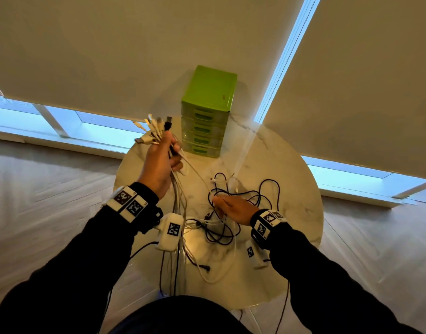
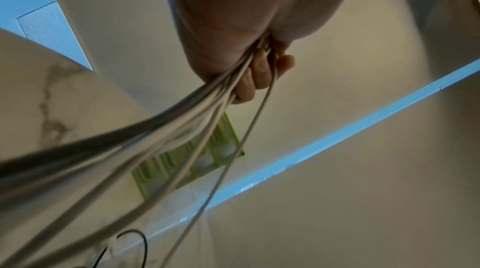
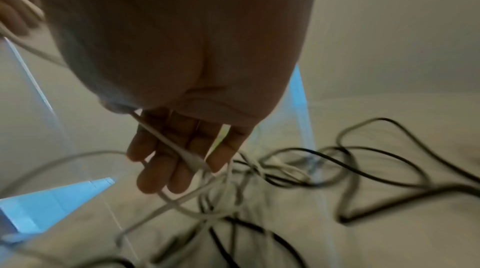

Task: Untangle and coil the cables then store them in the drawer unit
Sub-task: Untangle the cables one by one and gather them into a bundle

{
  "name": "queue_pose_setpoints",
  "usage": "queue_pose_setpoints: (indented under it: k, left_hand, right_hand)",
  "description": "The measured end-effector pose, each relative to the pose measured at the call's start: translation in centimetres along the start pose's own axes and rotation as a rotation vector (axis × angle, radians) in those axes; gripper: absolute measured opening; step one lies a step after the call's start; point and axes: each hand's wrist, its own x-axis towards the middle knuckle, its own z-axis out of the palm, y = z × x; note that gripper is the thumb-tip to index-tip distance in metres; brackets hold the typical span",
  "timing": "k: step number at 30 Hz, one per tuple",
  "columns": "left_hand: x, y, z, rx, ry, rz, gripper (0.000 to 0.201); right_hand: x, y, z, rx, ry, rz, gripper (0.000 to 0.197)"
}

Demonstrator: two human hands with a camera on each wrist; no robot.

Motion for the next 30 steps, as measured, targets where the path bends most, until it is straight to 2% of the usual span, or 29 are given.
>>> queue_pose_setpoints:
  k: [2,5,7,11,13,17,19,22,26,30]
  left_hand:
    - [0.4,1.4,-0.9,-0.012,0.012,0.040,0.033]
    - [0.4,1.9,-2.3,0.113,0.025,0.090,0.035]
    - [-0.1,1.4,-2.7,0.180,0.025,0.115,0.037]
    - [-0.9,-0.3,-1.8,0.144,-0.004,0.079,0.032]
    - [-1.4,-1.0,-0.6,0.094,-0.068,0.031,0.031]
    - [-3.0,-2.7,3.6,-0.021,-0.237,-0.083,0.030]
    - [-3.8,-4.2,5.9,-0.023,-0.339,-0.110,0.030]
    - [-5.0,-6.8,9.1,0.031,-0.435,-0.129,0.032]
    - [-6.9,-9.8,13.3,0.133,-0.504,-0.181,0.032]
    - [-8.1,-11.9,16.2,0.296,-0.670,-0.168,0.031]
  right_hand:
    - [-0.3,2.5,0.8,-0.067,-0.059,0.071,0.040]
    - [0.1,3.8,0.7,-0.084,-0.006,0.102,0.033]
    - [1.1,3.3,-0.2,-0.079,0.067,0.090,0.034]
    - [2.0,1.7,-2.7,0.040,0.314,-0.009,0.033]
    - [1.4,1.4,-3.8,0.087,0.361,-0.041,0.040]
    - [-1.6,3.6,-4.9,0.019,0.394,0.033,0.042]
    - [-4.1,4.7,-4.7,-0.012,0.385,0.082,0.041]
    - [-8.6,4.8,-4.1,-0.056,0.400,0.089,0.055]
    - [-14.2,3.3,-3.2,0.205,0.431,0.050,0.060]
    - [-18.1,3.3,-1.9,0.448,0.570,0.189,0.057]
